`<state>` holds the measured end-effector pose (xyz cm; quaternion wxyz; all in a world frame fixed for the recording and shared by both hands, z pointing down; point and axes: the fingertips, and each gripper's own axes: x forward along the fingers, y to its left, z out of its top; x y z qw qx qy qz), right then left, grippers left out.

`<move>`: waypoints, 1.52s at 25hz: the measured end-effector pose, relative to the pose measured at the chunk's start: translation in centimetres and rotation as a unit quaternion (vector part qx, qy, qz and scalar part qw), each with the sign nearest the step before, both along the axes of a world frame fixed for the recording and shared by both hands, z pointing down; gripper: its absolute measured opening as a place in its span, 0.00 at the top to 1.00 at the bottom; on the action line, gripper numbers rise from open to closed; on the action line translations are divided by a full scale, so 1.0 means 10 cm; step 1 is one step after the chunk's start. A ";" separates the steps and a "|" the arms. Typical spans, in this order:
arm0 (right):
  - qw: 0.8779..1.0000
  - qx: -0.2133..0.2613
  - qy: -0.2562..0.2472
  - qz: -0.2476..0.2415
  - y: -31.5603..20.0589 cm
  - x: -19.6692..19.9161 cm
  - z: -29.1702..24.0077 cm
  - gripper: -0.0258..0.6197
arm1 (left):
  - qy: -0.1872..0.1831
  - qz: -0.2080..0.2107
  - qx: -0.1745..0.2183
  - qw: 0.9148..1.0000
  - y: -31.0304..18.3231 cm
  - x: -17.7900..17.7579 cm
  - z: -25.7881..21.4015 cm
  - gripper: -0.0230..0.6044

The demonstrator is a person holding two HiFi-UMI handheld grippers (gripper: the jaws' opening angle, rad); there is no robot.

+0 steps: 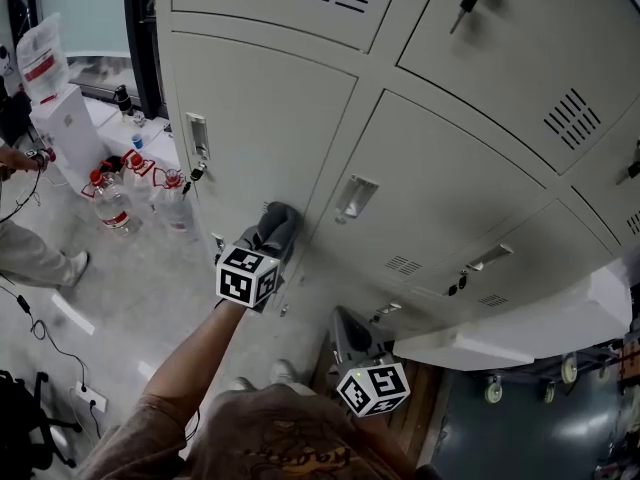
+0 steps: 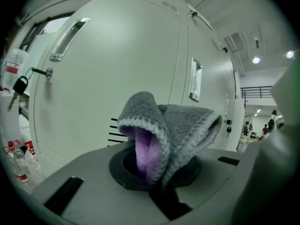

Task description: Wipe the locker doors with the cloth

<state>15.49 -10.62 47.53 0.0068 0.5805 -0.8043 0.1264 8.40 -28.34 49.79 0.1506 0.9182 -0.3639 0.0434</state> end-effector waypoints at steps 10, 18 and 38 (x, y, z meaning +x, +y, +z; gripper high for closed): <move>1.000 0.000 -0.005 0.010 0.05 0.10 0.02 0.96 | -0.001 0.043 -0.003 0.999 0.16 0.24 -0.02 0.90; 1.000 0.002 -0.010 -0.001 -0.02 0.07 0.02 0.96 | 0.002 0.059 0.024 0.998 0.33 0.13 -0.29 0.90; 0.991 0.017 -0.009 -0.134 -0.41 -0.75 -0.06 0.96 | 0.021 -0.061 0.034 0.997 0.88 -1.26 -0.65 0.90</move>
